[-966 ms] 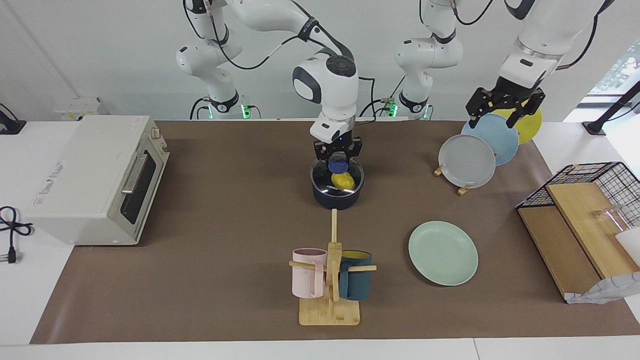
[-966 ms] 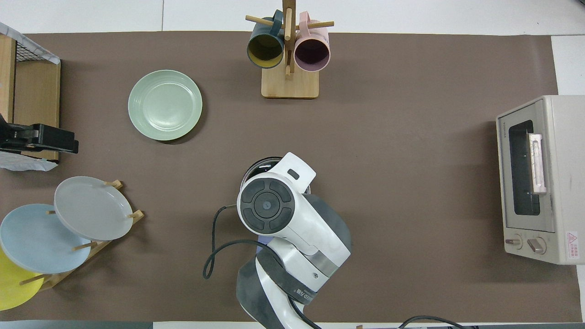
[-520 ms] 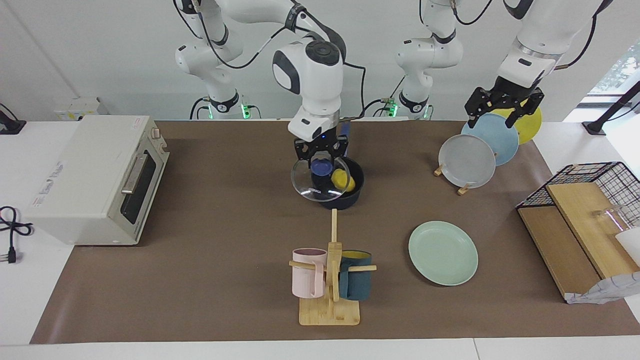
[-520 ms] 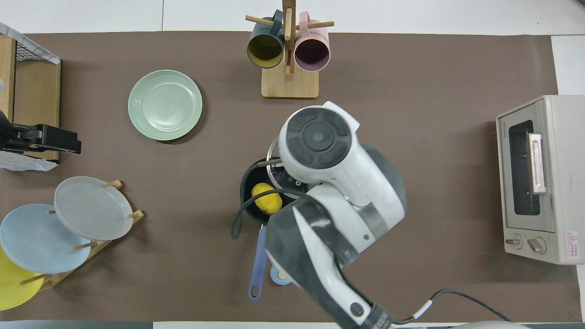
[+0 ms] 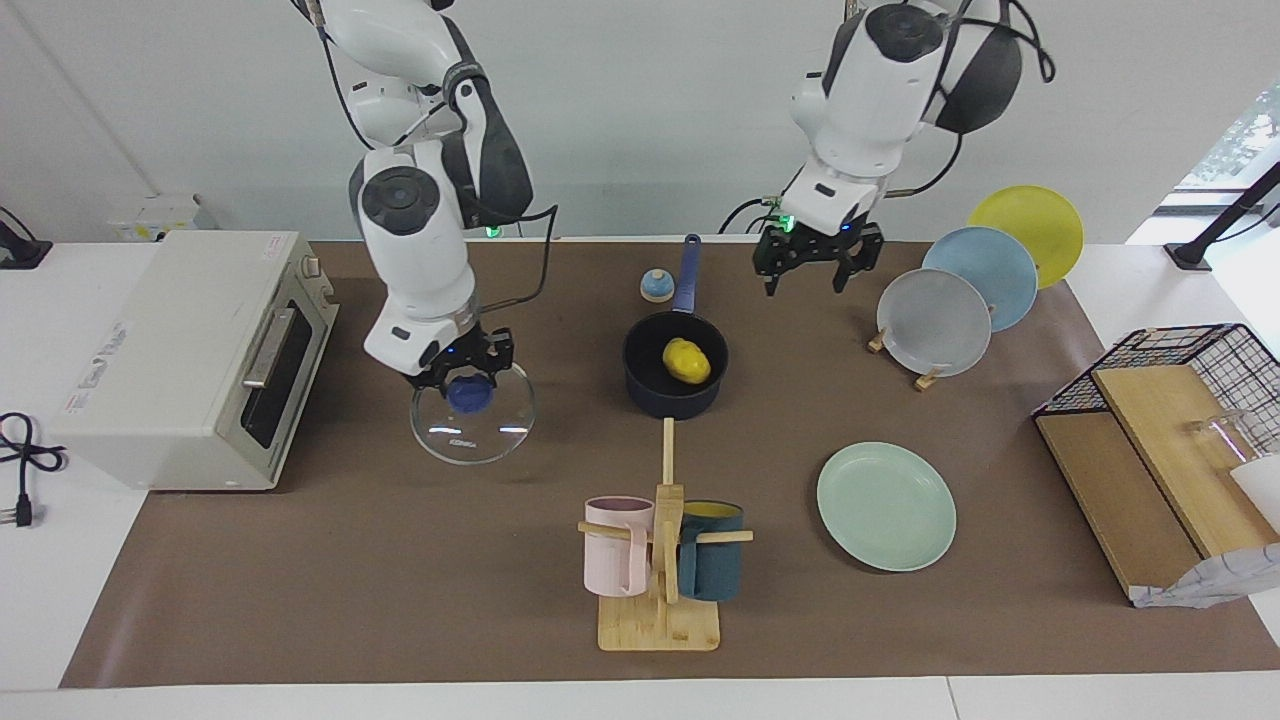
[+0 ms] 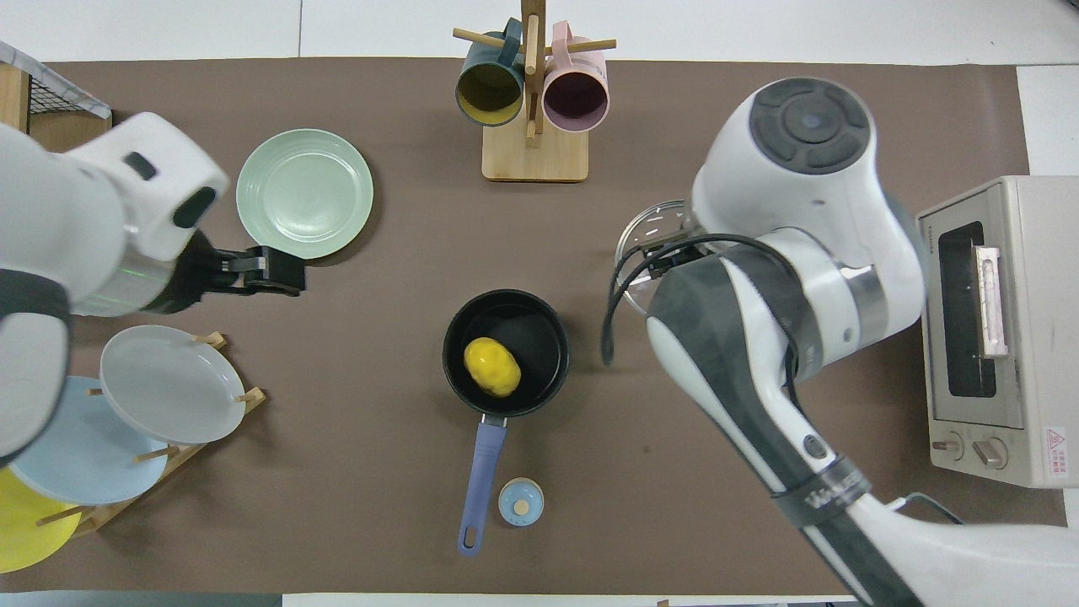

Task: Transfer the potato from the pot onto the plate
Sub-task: 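Lift the lid with the right gripper while the left gripper reaches the pot, then set the lid down with the right gripper while the left gripper grasps the potato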

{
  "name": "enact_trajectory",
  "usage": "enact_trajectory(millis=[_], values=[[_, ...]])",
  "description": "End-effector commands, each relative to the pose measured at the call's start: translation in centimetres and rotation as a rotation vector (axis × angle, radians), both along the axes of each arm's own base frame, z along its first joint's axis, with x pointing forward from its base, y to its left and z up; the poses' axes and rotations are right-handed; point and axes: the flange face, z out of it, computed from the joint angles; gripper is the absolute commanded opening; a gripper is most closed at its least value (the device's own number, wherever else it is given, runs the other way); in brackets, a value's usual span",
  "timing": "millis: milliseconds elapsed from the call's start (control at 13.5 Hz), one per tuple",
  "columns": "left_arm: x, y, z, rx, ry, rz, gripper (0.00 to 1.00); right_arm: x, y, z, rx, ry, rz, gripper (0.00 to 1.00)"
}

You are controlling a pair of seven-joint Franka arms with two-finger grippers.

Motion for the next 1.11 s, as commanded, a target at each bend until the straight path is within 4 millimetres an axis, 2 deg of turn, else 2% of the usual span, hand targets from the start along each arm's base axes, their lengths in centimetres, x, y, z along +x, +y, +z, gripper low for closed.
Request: enact_trajectory(millis=[0,74,149,297,372,446,520,595,669,818,1041], values=[[-1.8,-6.4,-6.5,-0.017,0.025,0.033,1.0,-4.4,-2.9,-3.9,0.006,-0.04,0.022,0.18],[-2.1,-8.4,-9.2,-0.014,0.034,0.029,1.0,-5.1,-3.4,-4.9,0.007,-0.043,0.02,0.18],[-2.4,-8.8,-10.7,-0.016,0.031,0.023,1.0,-5.4,-4.1,-6.1,0.009,-0.049,0.013,0.18],[-3.7,-9.7,-12.8,-0.022,0.019,0.007,1.0,-5.8,-4.7,-8.0,0.015,-0.074,0.003,0.18],[-3.5,-9.8,-14.2,-0.022,0.021,0.018,1.0,-5.9,-4.9,-9.0,0.015,-0.07,0.001,0.18],[-3.4,-9.9,-14.6,-0.021,0.018,0.017,1.0,-5.8,-5.4,-9.7,0.015,-0.07,-0.008,0.23],[-3.3,-9.9,-15.5,-0.013,0.025,0.015,1.0,-5.7,-5.3,-9.6,0.014,-0.065,-0.008,0.49],[-3.4,-9.9,-16.2,-0.014,0.021,0.016,1.0,-5.5,-5.2,-9.3,0.014,-0.065,-0.007,0.94],[-3.6,-9.9,-17.0,-0.015,0.017,0.014,1.0,-5.1,-5.0,-8.7,0.014,-0.062,-0.006,1.0],[-3.9,-10.0,-18.4,-0.013,0.018,0.01,1.0,-4.0,-4.7,-5.1,0.006,-0.025,-0.014,1.0],[-4.0,-9.8,-19.4,0.013,0.019,0.002,1.0,-2.7,-4.9,4.0,-0.005,0.015,-0.03,1.0]])
